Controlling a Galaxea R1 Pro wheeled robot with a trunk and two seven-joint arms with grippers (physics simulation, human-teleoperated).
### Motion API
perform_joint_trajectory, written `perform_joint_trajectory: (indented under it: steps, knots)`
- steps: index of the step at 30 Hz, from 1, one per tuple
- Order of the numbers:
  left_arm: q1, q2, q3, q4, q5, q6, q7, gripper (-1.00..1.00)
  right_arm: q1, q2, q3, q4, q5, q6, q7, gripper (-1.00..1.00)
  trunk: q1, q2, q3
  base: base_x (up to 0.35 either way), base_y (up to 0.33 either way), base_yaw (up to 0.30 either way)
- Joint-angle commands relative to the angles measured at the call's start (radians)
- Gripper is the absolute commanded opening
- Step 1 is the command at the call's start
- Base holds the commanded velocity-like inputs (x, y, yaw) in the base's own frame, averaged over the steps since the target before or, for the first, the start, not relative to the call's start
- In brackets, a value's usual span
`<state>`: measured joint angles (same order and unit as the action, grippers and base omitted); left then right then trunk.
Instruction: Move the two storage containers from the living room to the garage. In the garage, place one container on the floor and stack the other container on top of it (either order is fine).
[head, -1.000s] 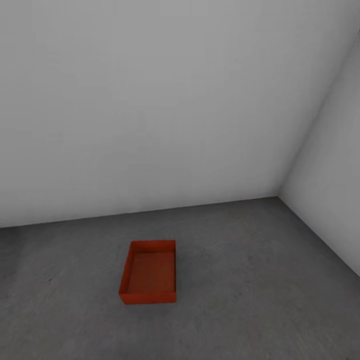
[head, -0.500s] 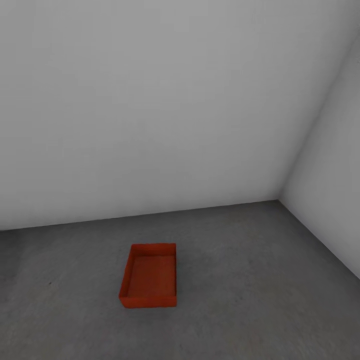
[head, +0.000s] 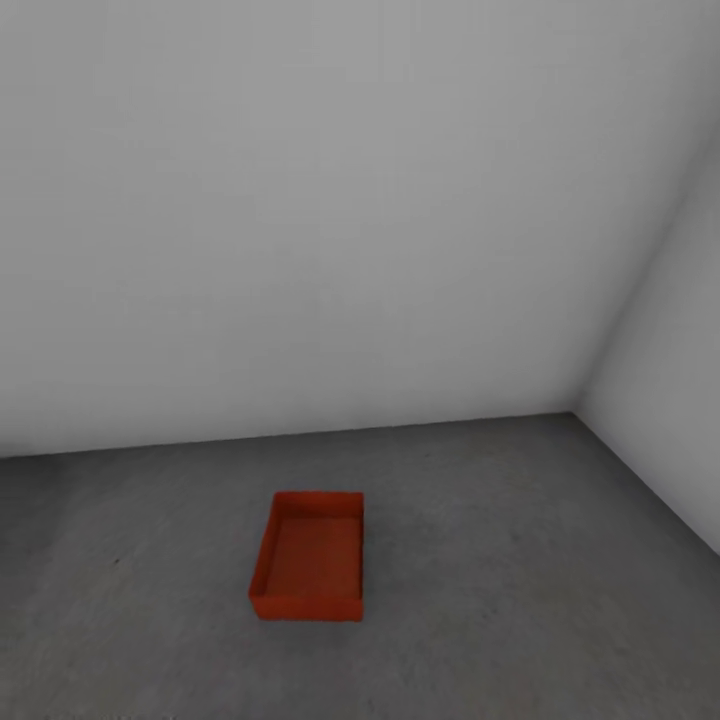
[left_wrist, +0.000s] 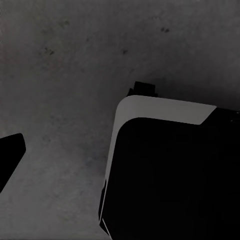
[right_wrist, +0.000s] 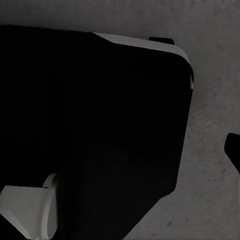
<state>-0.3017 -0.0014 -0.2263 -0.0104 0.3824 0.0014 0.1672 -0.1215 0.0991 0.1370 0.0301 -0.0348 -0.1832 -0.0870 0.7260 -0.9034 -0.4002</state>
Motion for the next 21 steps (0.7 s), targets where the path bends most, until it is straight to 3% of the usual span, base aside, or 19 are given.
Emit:
perform_joint_trajectory:
  steps: [1, 12, 21]
  knots:
    - [0.000, 0.000, -0.008, 0.000, 0.009, 0.000, 0.003, 1.00, -0.001, 0.000, 0.008, 0.003, -0.004, -0.005, -0.004, 1.00, 0.000, -0.001, 0.000, 0.000, 0.000, 0.162]
    - [0.000, 0.000, -0.008, 0.000, 0.008, 0.000, 0.003, 1.00, 0.002, -0.013, 0.007, 0.004, -0.005, -0.007, -0.001, 1.00, 0.000, -0.001, 0.017, 0.000, 0.000, 0.104]
    - [0.000, 0.000, -0.008, 0.000, 0.008, 0.000, 0.003, 1.00, 0.002, -0.015, 0.010, 0.004, 0.005, -0.007, 0.001, 1.00, 0.000, -0.001, 0.031, 0.000, 0.000, 0.021]
